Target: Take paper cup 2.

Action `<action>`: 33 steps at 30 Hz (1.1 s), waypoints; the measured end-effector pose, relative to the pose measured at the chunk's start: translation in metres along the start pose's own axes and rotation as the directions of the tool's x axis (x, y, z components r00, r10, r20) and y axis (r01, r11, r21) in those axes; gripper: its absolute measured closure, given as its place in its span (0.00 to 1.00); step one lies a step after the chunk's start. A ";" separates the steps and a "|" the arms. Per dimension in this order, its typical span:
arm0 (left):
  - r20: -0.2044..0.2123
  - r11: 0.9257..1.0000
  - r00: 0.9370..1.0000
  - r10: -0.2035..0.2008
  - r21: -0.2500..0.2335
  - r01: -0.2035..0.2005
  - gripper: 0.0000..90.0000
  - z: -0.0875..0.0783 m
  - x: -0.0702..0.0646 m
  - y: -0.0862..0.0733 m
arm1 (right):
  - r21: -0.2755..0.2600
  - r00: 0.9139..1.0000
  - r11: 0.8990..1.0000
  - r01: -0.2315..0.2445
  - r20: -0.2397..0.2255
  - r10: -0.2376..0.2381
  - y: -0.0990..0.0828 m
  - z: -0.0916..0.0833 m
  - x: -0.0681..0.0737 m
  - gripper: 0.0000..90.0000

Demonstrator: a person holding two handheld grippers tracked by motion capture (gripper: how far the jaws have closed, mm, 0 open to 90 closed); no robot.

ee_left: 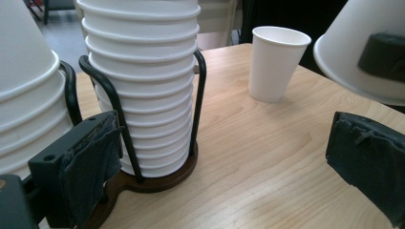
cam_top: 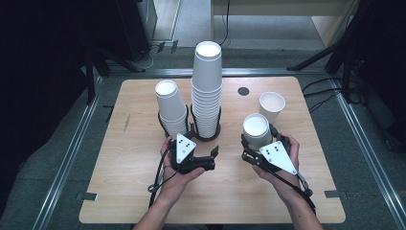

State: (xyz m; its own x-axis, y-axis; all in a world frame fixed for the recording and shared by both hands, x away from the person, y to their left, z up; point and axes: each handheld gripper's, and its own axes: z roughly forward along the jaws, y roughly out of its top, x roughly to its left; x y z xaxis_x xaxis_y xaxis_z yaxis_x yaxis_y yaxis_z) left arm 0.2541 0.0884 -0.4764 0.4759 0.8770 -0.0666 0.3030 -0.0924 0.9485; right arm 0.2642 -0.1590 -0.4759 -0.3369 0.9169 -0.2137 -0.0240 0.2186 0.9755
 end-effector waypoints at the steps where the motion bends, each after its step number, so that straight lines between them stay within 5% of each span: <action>1: 0.007 1.000 1.000 0.003 0.001 -0.003 0.00 0.000 -0.001 0.000 | -0.002 1.000 1.000 0.016 0.004 -0.016 -0.001 0.000 0.001 0.17; 6: 0.047 1.000 0.999 0.021 0.006 -0.022 0.00 -0.001 -0.007 0.000 | -0.006 0.993 0.994 0.113 0.019 -0.113 -0.005 0.000 0.011 0.19; 13: 0.081 1.000 0.996 0.024 0.002 -0.024 0.00 -0.003 -0.002 0.002 | -0.011 0.967 0.967 0.255 0.016 -0.254 -0.014 0.000 0.023 0.19; 17: 0.105 0.999 0.994 0.033 0.001 -0.033 0.00 -0.005 0.000 0.003 | -0.008 0.948 0.948 0.317 0.036 -0.316 -0.020 0.002 0.025 0.19; 21: 0.134 0.999 0.990 0.048 -0.004 -0.048 0.00 -0.007 -0.002 0.004 | -0.008 0.919 0.921 0.391 0.058 -0.389 -0.025 0.003 0.025 0.19; 33: 0.206 0.998 0.977 0.063 -0.006 -0.064 0.00 -0.009 -0.006 0.006 | -0.014 0.856 0.858 0.513 0.080 -0.510 -0.034 0.004 0.030 0.19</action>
State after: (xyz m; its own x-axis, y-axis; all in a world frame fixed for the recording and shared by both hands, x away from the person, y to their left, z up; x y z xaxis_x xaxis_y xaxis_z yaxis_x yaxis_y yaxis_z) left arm 0.2461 0.0871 -0.4679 0.6537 0.7537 -0.0685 0.2672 -0.1452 0.9526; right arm 0.2584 -0.1377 -0.5153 -0.2006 0.7003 -0.6850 -0.2070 0.6532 0.7284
